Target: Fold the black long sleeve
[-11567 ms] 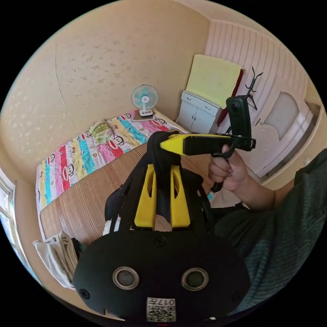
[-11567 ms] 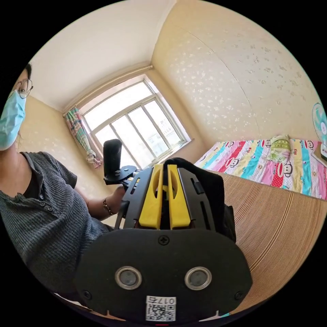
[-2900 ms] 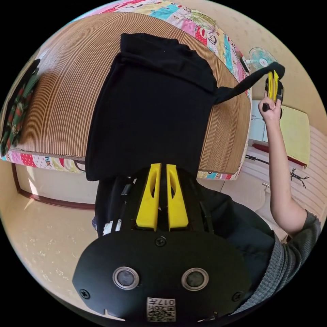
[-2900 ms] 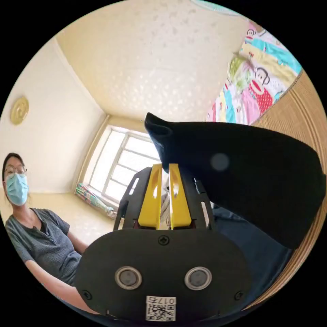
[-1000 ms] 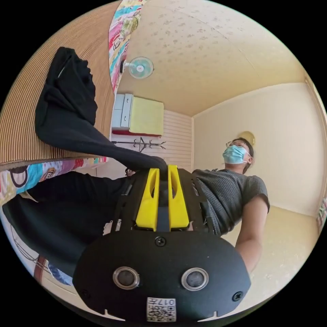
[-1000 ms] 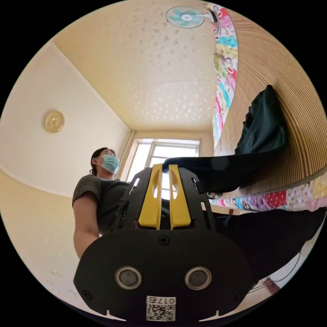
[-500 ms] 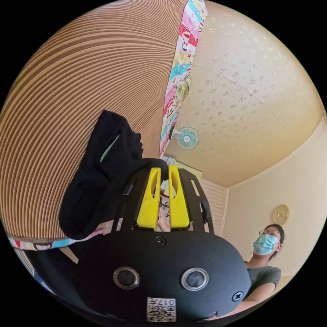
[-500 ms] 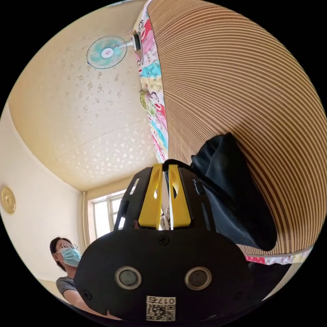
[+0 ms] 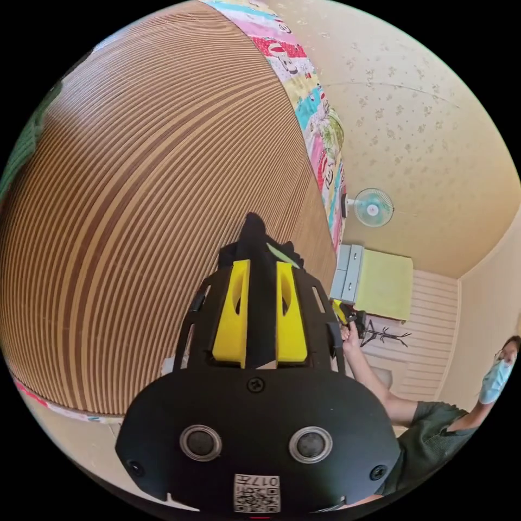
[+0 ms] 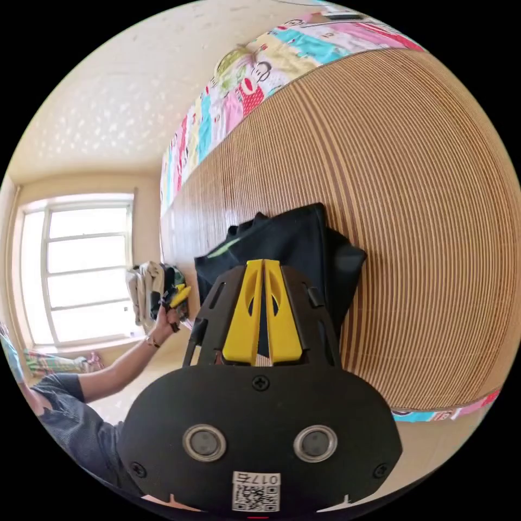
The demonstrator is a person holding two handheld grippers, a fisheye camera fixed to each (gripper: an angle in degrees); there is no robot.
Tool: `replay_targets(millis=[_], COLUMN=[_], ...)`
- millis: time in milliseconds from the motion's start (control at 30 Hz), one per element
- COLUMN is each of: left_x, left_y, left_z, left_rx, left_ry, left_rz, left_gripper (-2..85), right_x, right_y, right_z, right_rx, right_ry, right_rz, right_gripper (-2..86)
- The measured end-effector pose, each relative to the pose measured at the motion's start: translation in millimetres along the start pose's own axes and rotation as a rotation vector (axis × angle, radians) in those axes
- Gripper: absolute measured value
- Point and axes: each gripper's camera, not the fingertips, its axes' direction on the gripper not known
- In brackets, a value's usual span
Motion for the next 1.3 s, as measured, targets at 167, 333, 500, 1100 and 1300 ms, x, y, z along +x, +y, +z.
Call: replay_targets(millis=[167,333,500,1100,1300], left_x=[-29,-30,11,173,129], left_y=[67,117,146,264,269], left_z=[54,112,148,179,191], left_rx=[-0.258,-0.335,-0.357,-0.138,-0.211], left_ry=[-0.099,-0.027,-0.089,-0.315,-0.303], left_rz=[0.008,0.002,0.060,0.404,0.330], left_gripper=[13.6,12.4,6.1,9.0,11.2], right_x=[-50,-116,-215,-344,-163], right_y=[48,55,29,33,46], right_z=[58,120,185,248,14], right_rx=[-0.189,-0.310,-0.446,-0.762,-0.187], right_ry=[0.037,-0.026,0.037,0.582,-0.136], right_rz=[-0.085,-0.146,-0.233,-0.739,-0.456], right_gripper=[2.9,8.1,15.8,7.5,4.3])
